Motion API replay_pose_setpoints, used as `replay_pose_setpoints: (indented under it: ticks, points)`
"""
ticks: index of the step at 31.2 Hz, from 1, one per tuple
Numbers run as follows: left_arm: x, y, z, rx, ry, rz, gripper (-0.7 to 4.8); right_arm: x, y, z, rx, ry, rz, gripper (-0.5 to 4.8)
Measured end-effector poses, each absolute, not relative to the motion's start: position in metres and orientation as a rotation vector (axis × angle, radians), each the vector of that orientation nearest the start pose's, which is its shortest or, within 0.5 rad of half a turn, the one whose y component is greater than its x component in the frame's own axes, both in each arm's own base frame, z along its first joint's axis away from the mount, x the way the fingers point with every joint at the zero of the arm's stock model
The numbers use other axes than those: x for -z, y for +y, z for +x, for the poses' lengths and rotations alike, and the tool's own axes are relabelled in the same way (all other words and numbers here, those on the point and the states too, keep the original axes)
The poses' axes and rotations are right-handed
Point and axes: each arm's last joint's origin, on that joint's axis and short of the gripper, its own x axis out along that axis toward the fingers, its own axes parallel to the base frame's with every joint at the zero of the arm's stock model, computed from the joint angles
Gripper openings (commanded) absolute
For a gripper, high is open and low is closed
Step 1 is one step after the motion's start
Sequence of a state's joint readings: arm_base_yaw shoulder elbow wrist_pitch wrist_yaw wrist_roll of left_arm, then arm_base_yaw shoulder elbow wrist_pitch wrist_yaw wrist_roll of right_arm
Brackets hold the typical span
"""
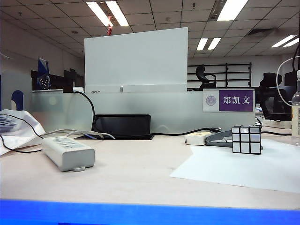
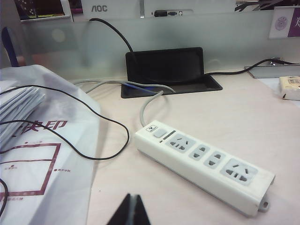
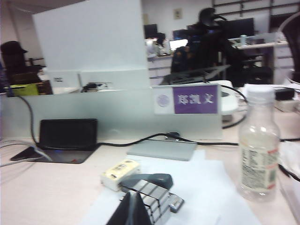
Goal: Press the button on the power strip.
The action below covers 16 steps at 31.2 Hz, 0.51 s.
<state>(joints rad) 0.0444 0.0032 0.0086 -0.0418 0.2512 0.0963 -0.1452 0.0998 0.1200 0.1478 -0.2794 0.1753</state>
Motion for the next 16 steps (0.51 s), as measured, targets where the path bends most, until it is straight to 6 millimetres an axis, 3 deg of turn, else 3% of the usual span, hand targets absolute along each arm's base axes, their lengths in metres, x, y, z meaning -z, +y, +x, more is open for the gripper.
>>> replay_pose_setpoints:
  ticks: [16]
  points:
    - [-0.159, -0.003, 0.096, 0.209, 0.056, 0.087, -0.05, -0.186, -0.007, 0.100, -0.132, -0.076, 0.157, 0.00]
